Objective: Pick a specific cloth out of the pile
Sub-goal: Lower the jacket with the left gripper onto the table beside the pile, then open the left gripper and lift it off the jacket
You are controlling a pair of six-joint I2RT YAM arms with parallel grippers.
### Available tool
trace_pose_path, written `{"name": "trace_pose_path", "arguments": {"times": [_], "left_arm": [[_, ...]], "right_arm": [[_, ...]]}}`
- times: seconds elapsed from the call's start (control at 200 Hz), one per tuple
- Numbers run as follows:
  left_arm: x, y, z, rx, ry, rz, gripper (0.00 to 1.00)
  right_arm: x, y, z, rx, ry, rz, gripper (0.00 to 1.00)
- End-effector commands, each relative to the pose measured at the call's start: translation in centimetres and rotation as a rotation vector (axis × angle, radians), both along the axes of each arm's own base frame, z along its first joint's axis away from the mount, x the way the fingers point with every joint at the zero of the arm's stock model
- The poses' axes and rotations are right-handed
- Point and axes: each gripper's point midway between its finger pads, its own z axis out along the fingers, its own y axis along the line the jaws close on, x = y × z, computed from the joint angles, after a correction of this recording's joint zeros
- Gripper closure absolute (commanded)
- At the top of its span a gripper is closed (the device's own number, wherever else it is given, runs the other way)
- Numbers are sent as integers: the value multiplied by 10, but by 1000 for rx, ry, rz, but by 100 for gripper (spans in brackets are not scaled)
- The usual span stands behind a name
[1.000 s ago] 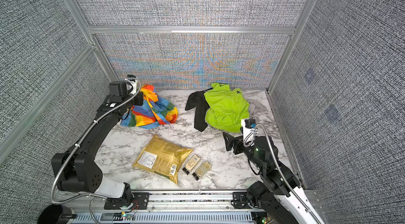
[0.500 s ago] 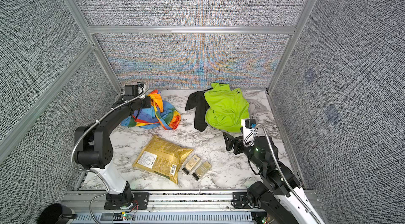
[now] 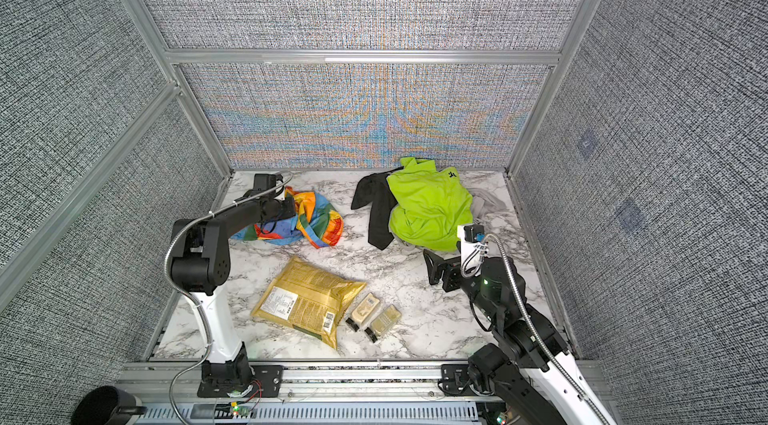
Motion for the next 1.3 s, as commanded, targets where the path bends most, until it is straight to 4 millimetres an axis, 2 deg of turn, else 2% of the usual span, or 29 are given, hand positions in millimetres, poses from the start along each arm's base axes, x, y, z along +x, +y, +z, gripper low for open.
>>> {"name": "trace_pose_path", "arguments": {"times": [0.0,0.08,0.18,0.205,0.215,0.23,0.285,0.42,0.52,0.62,0.801,1.031,1.161,1.201,1.256,1.266,1.291], "left_arm": [[2,0,-4,-20,7,20,65],[4,-2,5,-32,-9,22,56],[7,-3,32,-48,-63,25,50],[7,-2,33,-47,-63,26,48],[8,-3,45,-49,-85,25,48],[8,-3,53,-51,-97,26,47],[6,-1,69,-46,-118,31,41],[-8,2,101,-34,-153,40,19],[-25,-2,108,-29,-137,29,9],[-42,-4,96,17,-79,29,2],[-58,-12,66,103,-7,27,1],[-50,-32,26,57,52,5,1],[-44,-29,-2,80,111,26,2],[-43,-29,-8,80,118,30,5],[-37,-31,-4,67,94,38,19],[-37,-31,-12,68,109,39,22],[-35,-31,-15,63,107,46,26]], "right_arm": [[0,-2,1,-1,1,-9,4],[-1,-4,1,-4,-1,-16,4],[-2,-6,0,-6,-2,-22,4],[-2,-6,0,-6,-2,-23,4],[-2,-6,0,-5,-2,-22,4],[-2,-6,0,-6,-3,-23,4],[-2,-5,0,-5,-1,-22,4],[0,-4,1,-4,-3,-20,4],[0,-4,1,-4,-4,-20,4],[1,-3,2,1,-8,-20,4],[4,-1,0,-3,1,-16,4],[3,-6,-1,-4,7,-42,4],[0,-13,-2,-11,1,-65,4],[-1,-14,-1,-14,0,-67,4],[-2,-16,0,-19,-2,-75,4],[-2,-17,0,-20,-3,-75,4],[-2,-17,-1,-21,-3,-80,4]]}}
